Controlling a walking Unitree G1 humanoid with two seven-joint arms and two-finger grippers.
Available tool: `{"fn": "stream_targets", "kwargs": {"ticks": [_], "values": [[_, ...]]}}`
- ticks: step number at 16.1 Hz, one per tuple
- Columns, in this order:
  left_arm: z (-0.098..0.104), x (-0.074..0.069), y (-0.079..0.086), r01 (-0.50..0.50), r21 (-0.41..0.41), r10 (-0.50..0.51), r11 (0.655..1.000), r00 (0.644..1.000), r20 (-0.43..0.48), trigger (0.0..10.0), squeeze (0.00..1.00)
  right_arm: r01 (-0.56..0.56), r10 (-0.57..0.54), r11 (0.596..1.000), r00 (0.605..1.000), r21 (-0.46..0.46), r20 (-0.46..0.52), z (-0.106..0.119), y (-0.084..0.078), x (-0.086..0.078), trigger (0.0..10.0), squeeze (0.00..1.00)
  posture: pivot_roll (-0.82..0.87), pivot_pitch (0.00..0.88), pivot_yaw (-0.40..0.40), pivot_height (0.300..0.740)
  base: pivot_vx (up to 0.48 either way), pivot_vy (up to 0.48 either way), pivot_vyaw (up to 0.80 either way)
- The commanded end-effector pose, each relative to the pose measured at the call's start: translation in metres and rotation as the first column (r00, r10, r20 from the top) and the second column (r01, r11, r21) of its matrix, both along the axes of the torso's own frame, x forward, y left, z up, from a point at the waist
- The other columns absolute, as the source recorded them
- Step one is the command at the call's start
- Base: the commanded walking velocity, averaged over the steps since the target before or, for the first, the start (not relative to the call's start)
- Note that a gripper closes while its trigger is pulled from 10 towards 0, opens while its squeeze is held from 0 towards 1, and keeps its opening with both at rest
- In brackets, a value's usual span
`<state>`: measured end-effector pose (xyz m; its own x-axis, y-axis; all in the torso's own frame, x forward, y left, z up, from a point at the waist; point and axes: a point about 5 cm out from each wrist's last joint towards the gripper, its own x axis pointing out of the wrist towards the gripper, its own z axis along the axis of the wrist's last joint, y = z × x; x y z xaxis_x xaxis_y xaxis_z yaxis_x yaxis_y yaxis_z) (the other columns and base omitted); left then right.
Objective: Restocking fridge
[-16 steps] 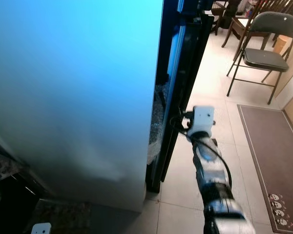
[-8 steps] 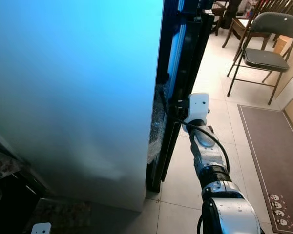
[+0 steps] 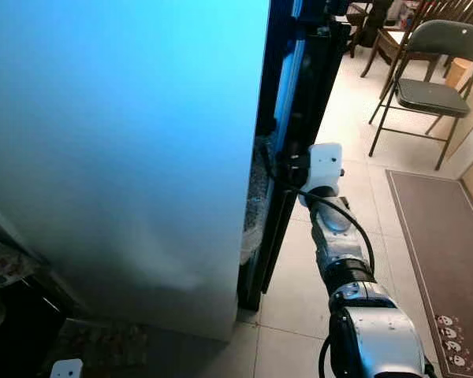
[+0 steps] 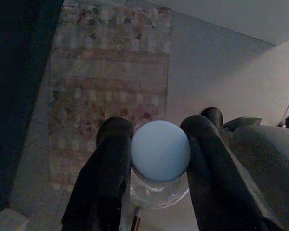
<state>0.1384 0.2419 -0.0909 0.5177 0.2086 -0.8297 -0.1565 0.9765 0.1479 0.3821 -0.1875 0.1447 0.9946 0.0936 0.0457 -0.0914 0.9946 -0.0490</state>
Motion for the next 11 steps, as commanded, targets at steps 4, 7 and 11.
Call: {"fn": "stream_targets", "kwargs": {"ticks": [4, 7, 11], "values": [[-0.001, -0.003, 0.0, -0.004, -0.004, 0.003, 1.0, 1.0, -0.009, 10.0, 0.0, 0.142, -0.142, 0.99, 0.987, 0.002, 0.072, 0.017, -0.027, 0.002, 10.0, 0.0, 0.0, 0.0, 0.006, 0.74, 0.0, 0.0, 0.0], [-0.001, -0.003, -0.001, 0.001, -0.006, -0.001, 1.0, 1.0, -0.011, 10.0, 0.0, 0.232, -0.232, 0.973, 0.969, 0.009, 0.081, 0.012, -0.045, -0.005, 10.0, 0.0, 0.0, 0.0, 0.008, 0.74, 0.0, 0.0, 0.0], [-0.002, -0.004, -0.001, 0.007, -0.006, -0.007, 1.0, 1.0, -0.014, 10.0, 0.0, 0.351, -0.35, 0.936, 0.936, -0.024, 0.047, -0.003, -0.083, -0.023, 10.0, 0.0, -0.01, 0.0, 0.004, 0.74, 0.0, 0.0, 0.0]]}}
